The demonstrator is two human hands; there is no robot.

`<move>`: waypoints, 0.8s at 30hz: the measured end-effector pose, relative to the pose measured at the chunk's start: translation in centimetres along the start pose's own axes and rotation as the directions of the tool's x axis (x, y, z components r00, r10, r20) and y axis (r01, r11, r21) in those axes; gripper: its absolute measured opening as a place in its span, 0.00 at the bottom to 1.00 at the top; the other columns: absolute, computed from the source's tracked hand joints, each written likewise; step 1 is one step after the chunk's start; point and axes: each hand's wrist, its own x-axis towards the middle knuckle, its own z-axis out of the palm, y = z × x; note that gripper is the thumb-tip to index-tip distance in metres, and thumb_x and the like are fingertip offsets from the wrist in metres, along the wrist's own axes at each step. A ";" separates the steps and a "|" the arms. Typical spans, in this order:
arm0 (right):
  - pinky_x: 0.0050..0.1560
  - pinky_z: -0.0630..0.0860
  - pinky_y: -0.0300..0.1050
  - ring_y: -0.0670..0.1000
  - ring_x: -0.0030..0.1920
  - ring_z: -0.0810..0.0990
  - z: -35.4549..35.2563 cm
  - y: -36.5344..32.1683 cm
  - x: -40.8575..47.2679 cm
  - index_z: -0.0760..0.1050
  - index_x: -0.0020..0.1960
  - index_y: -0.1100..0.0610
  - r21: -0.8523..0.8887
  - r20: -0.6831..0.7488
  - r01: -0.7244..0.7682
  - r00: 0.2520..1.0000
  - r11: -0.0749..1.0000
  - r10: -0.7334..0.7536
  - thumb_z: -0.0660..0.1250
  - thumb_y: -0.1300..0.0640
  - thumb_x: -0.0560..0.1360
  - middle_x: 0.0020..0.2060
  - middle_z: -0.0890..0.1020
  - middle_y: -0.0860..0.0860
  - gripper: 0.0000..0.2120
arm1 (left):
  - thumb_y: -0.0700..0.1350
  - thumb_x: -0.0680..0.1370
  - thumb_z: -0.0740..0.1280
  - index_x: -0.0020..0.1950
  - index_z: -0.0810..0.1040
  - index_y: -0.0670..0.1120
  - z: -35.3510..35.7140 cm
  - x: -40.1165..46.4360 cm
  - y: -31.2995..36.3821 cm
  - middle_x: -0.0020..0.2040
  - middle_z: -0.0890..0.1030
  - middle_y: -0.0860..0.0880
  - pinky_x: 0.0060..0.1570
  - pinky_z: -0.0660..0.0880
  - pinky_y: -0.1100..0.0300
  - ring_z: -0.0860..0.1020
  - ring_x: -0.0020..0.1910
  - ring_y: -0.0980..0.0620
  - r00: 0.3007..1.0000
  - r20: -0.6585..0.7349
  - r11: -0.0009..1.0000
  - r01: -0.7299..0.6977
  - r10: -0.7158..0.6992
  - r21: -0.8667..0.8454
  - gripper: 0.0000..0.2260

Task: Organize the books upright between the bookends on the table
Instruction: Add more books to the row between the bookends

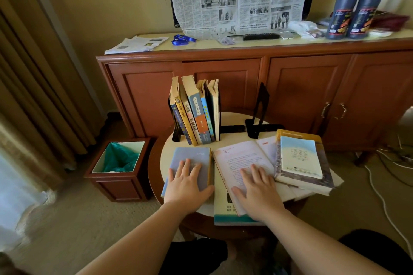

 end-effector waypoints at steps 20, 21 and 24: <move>0.59 0.79 0.58 0.59 0.69 0.71 -6.8 11.7 1.0 0.61 0.76 0.56 0.357 -0.176 -0.519 0.779 0.776 0.602 0.69 0.22 0.65 0.70 0.68 0.57 0.54 | 0.72 0.77 0.62 0.78 0.66 0.57 0.6 1.6 1.3 0.81 0.63 0.50 0.79 0.52 0.39 0.58 0.81 0.46 0.990 -0.114 0.996 0.086 -0.088 -0.022 0.33; 0.58 0.78 0.56 0.59 0.68 0.71 -7.2 11.8 1.1 0.62 0.76 0.58 0.373 -0.147 -0.545 0.764 0.751 0.628 0.72 0.22 0.63 0.68 0.68 0.57 0.56 | 0.72 0.77 0.61 0.78 0.65 0.57 0.6 1.6 1.3 0.82 0.62 0.50 0.80 0.51 0.39 0.58 0.82 0.46 0.990 -0.113 0.996 0.088 -0.089 -0.019 0.34; 0.58 0.78 0.57 0.60 0.66 0.74 -8.4 12.7 1.3 0.66 0.73 0.58 0.375 -0.058 -0.594 0.751 0.712 0.658 0.76 0.22 0.58 0.65 0.72 0.56 0.57 | 0.72 0.77 0.61 0.78 0.65 0.57 0.6 1.6 1.2 0.82 0.61 0.50 0.79 0.51 0.40 0.57 0.82 0.47 0.991 -0.103 0.996 0.088 -0.089 -0.017 0.34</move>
